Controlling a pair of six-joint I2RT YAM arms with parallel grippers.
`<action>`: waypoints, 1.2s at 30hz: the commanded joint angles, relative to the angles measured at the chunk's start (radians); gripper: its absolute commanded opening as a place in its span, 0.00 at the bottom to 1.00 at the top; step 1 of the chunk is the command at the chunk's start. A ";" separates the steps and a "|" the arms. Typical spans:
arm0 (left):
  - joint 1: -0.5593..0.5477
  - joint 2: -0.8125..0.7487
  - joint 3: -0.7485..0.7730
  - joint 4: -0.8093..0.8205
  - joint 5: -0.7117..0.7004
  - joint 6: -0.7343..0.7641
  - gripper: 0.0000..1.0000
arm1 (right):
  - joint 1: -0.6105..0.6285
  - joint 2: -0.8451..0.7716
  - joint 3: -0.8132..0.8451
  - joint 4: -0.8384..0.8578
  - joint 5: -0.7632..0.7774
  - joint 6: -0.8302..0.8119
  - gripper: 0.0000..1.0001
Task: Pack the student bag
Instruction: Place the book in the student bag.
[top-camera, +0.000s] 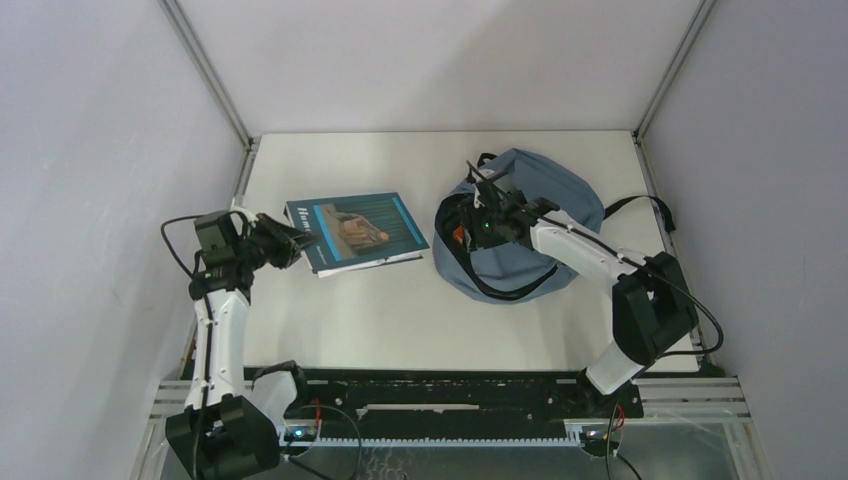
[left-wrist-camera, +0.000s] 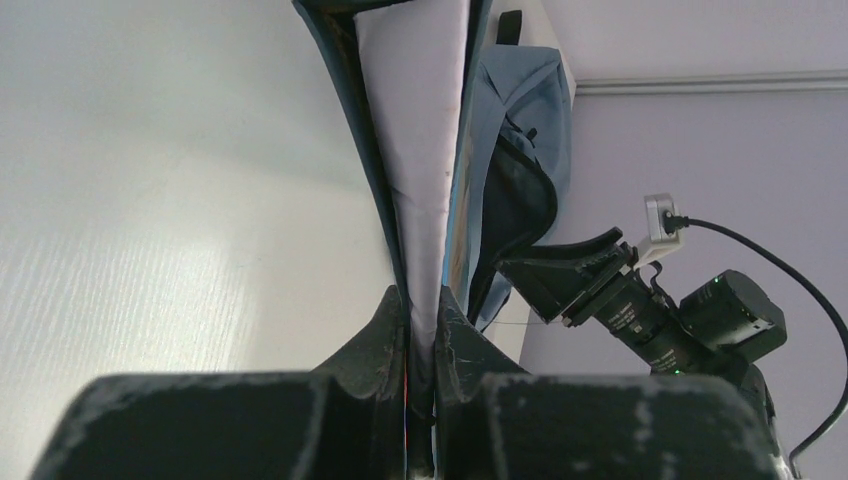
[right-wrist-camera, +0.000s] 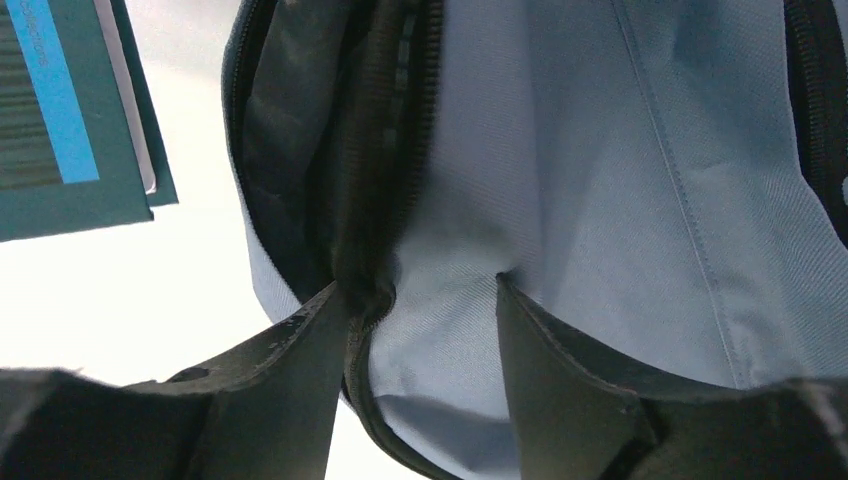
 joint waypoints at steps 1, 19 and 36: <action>-0.026 -0.002 0.023 0.057 0.019 0.001 0.00 | 0.022 0.032 0.000 0.036 0.062 0.020 0.67; -0.097 0.012 0.032 0.077 -0.014 -0.009 0.00 | -0.002 0.075 0.000 0.020 0.378 0.093 0.65; -0.141 0.031 0.053 0.082 -0.036 -0.010 0.00 | 0.005 0.122 -0.013 0.022 0.327 0.110 0.46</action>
